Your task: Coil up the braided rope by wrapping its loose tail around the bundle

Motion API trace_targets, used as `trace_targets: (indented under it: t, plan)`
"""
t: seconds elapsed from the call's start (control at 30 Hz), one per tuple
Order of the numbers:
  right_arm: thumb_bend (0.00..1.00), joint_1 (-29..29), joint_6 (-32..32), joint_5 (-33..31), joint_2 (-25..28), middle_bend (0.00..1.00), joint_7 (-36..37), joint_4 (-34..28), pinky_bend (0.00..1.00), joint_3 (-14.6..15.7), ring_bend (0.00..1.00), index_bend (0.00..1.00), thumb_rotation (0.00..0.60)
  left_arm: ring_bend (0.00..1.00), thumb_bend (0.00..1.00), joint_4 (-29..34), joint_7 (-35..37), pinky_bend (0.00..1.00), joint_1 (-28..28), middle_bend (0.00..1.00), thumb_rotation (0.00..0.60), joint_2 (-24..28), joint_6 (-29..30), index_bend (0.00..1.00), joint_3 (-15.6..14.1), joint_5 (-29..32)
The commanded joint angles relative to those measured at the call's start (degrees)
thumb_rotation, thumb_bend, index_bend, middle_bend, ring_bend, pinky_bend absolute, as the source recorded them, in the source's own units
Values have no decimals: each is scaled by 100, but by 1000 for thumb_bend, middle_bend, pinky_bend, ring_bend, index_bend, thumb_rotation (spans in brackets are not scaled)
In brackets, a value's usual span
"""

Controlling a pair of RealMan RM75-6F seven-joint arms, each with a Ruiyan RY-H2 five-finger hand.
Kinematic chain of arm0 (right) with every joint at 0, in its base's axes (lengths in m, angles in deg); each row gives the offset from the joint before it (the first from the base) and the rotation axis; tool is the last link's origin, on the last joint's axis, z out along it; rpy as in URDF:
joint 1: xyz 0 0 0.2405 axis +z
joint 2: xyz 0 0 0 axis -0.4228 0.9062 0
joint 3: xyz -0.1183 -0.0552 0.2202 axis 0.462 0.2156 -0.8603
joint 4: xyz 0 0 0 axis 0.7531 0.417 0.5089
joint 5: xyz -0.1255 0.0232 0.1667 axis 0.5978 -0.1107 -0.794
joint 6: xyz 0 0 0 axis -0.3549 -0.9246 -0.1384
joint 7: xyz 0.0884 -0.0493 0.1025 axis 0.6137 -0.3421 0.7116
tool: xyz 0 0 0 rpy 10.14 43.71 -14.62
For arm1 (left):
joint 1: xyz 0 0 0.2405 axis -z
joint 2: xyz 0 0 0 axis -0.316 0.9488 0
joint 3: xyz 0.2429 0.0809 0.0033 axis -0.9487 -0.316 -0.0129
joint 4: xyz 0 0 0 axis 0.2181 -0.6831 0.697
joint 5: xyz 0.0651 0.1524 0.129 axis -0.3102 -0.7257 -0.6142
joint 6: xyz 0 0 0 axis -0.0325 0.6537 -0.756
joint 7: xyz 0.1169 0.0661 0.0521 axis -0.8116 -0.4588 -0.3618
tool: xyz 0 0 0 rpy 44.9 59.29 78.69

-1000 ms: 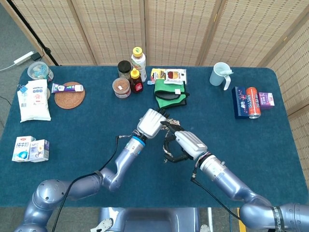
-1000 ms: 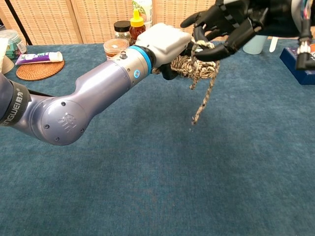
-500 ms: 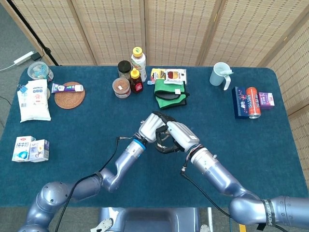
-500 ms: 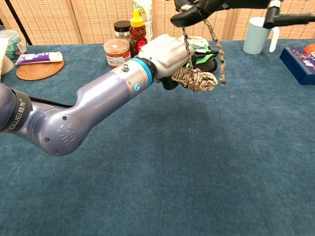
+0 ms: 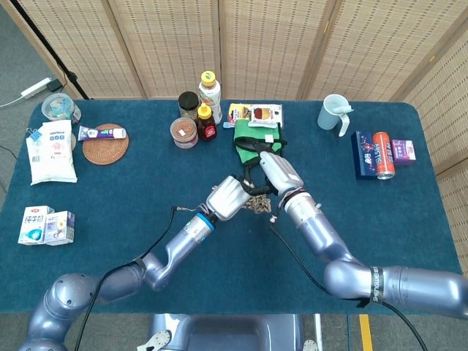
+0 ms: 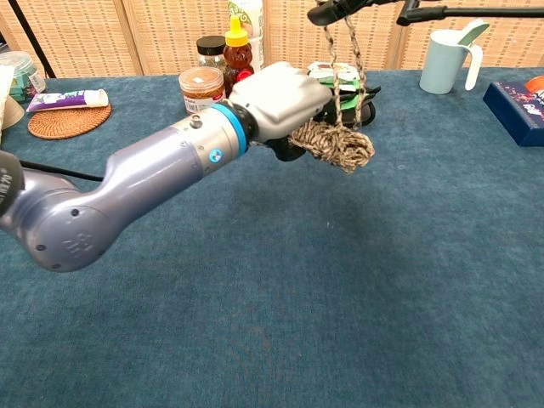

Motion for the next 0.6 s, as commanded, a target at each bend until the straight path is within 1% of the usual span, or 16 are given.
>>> trace_targets:
  t: [0.03,0.23,0.6]
  plan:
    - [471,107,105,-243,-162,0,-44,392,0,16,0,724,600,465,426,72,96,628,-60,421,600,91,63,515,-43,-91]
    - [470,198,219,-624,-396,0,-95,1152,0,29,0,724,600,465,426,260,249,628,-181,421,600,304,160,514,-152,-312]
    - [472,336,223,-1258,-616,0,-349,1829,0,28,0,724,600,465,427,479,387,628,-291,421,600,480,174,515,-279,-529]
